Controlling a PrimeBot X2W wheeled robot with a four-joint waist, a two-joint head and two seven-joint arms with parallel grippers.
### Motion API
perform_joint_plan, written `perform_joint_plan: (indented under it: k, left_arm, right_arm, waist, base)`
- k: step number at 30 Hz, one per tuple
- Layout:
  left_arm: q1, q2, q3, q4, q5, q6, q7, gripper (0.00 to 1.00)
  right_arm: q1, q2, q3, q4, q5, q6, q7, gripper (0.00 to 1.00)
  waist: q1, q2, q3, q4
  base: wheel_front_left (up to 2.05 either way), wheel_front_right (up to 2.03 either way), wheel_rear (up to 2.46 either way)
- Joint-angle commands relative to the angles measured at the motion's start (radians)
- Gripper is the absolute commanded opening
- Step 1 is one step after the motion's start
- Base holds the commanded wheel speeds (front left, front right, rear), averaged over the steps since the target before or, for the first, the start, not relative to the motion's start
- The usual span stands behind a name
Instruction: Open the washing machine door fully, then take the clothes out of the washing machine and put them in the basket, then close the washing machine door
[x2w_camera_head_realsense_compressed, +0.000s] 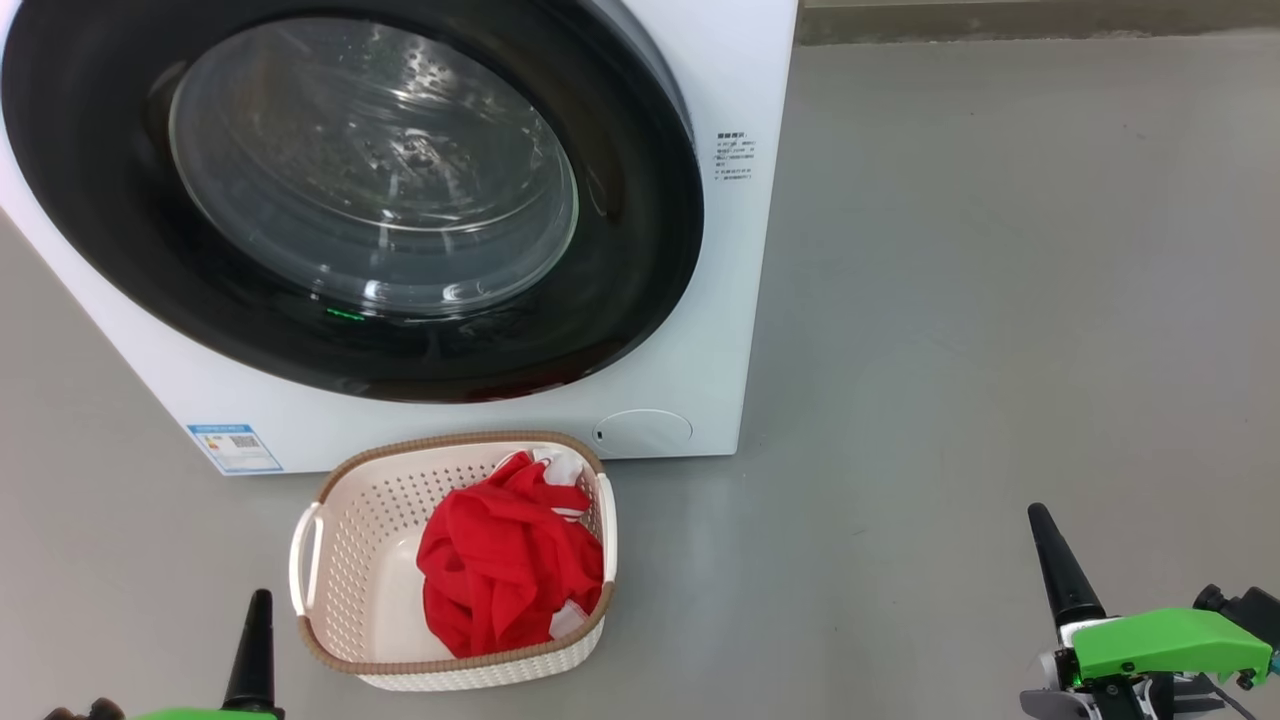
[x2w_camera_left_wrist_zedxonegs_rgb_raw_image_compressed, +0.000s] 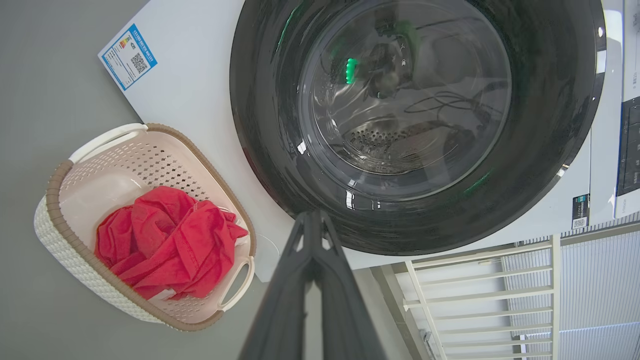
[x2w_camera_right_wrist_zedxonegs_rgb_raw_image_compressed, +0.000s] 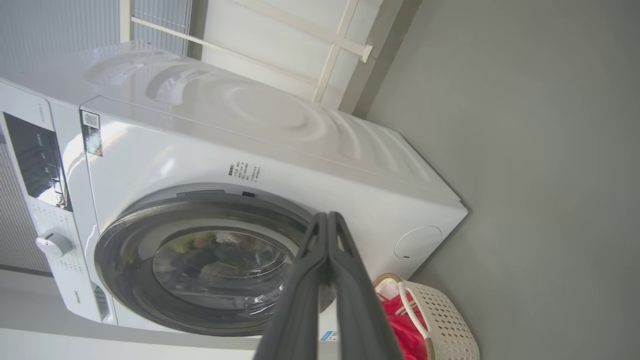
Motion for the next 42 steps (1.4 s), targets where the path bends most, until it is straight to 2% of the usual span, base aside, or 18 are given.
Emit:
perform_joint_plan:
  k: [1, 32, 42]
  left_arm:
    - [-0.043, 0.017, 0.03, -0.03, -0.027, -0.002, 0.007, 0.0]
    - [-0.055, 0.019, 0.065, -0.062, -0.359, -0.003, 0.096, 0.0]
    - [-0.055, 0.019, 0.065, -0.062, -0.36, -0.003, 0.096, 0.0]
  right_arm:
    - [0.0, -0.003, 0.009, -0.033, 0.027, -0.001, 0.009, 0.0]
    - [0.01, 0.02, -0.026, -0.092, 0.317, -0.001, 0.1, 0.0]
    - [0.01, 0.02, -0.026, -0.092, 0.318, -0.001, 0.1, 0.0]
  waist:
    - [-0.0001, 0.0, -0.001, 0.0]
    - [-0.0001, 0.0, -0.029, 0.0]
    - [-0.0001, 0.0, -0.029, 0.0]
  base:
    - [0.0, 0.0, 0.0]
    - [0.0, 0.0, 0.0]
    - [0.0, 0.0, 0.0]
